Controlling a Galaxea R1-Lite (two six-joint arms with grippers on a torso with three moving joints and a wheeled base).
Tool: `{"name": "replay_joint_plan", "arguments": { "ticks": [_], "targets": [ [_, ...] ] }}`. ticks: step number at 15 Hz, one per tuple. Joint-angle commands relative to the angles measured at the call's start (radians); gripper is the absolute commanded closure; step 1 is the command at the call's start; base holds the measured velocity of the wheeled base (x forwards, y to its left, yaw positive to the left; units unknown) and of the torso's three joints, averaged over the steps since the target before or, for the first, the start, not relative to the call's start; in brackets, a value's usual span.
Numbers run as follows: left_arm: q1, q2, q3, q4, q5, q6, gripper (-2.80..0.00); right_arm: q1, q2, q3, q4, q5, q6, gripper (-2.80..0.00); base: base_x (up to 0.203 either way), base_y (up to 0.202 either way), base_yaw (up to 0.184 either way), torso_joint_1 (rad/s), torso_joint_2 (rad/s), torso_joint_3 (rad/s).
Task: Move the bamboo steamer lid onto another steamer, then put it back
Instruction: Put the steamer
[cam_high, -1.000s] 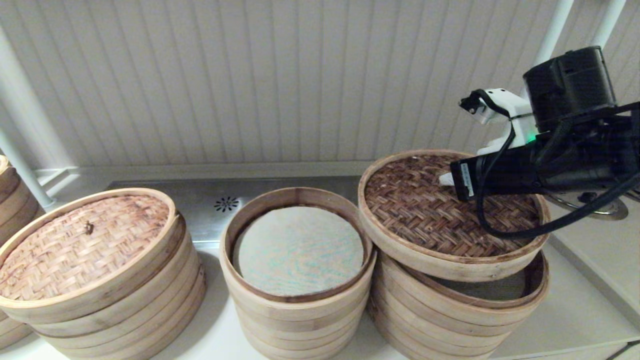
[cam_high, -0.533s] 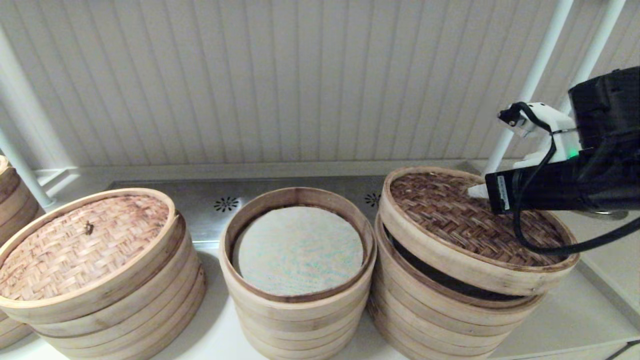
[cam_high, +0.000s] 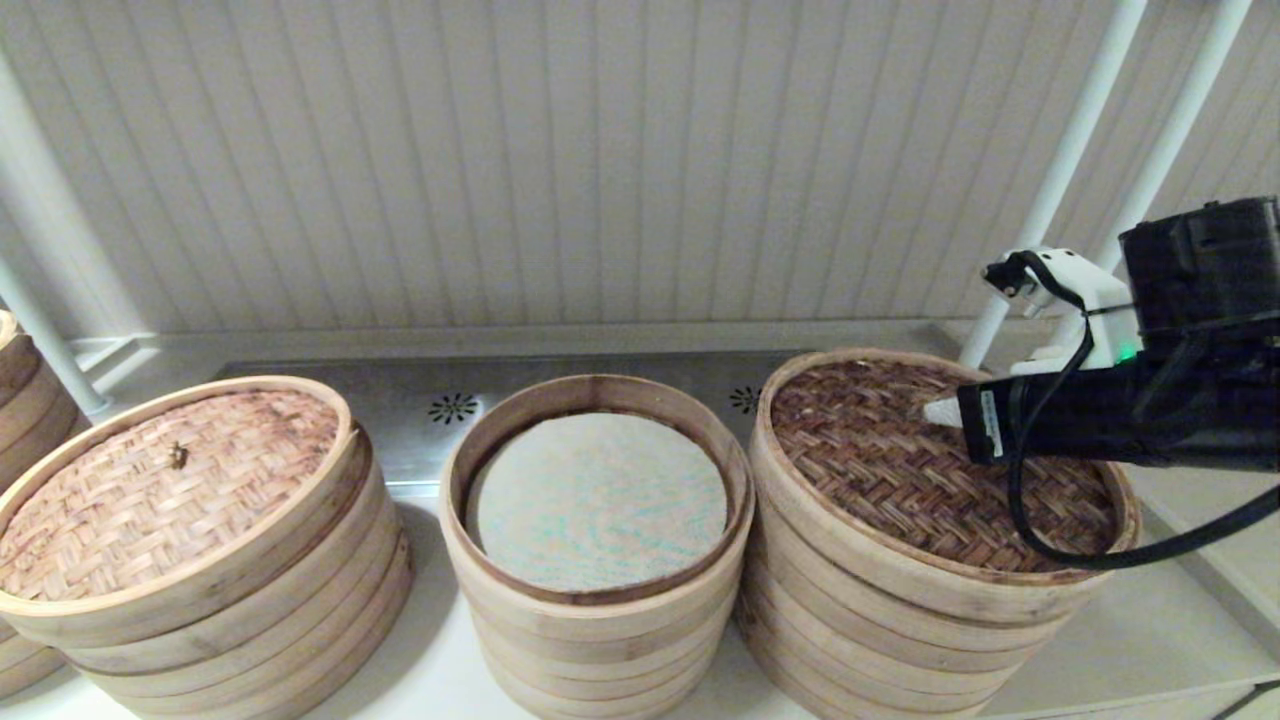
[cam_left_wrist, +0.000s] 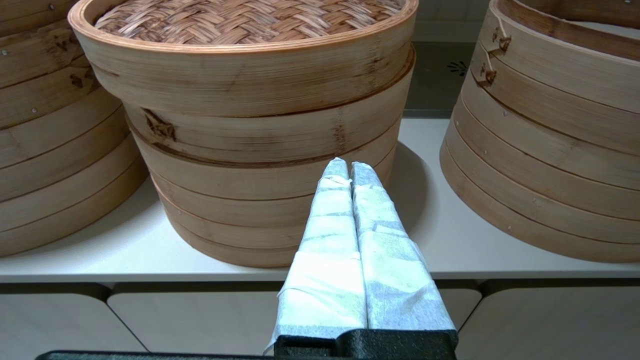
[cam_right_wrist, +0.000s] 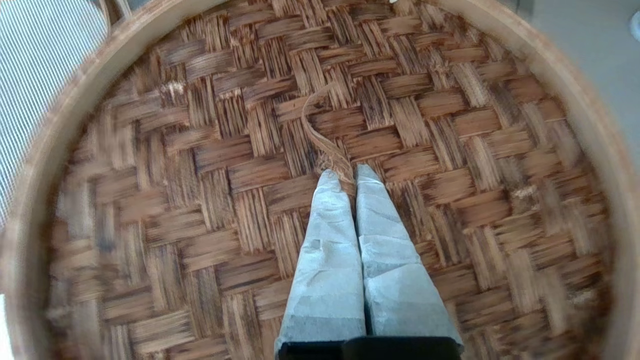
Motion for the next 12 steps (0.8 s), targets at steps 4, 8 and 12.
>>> {"name": "replay_joint_plan", "arguments": {
  "ticks": [4,8,12],
  "targets": [
    [0.000,0.001,0.000,0.000,0.001,0.000,0.00,0.011,0.011,0.021,-0.001,0.000,0.002,0.00,0.000,0.000,0.000,0.000,0.00,0.000],
    [0.000,0.000,0.000,0.000,0.001,0.000,0.00,0.013,0.030,0.022,-0.014,0.000,0.007,0.00,0.000,0.000,0.000,0.000,0.00,0.000],
    [0.000,0.000,0.000,0.000,0.001,0.000,0.00,0.013,0.018,0.018,-0.016,-0.002,0.010,-2.80,0.000,0.000,0.000,0.000,0.00,0.000]
  ]
}}
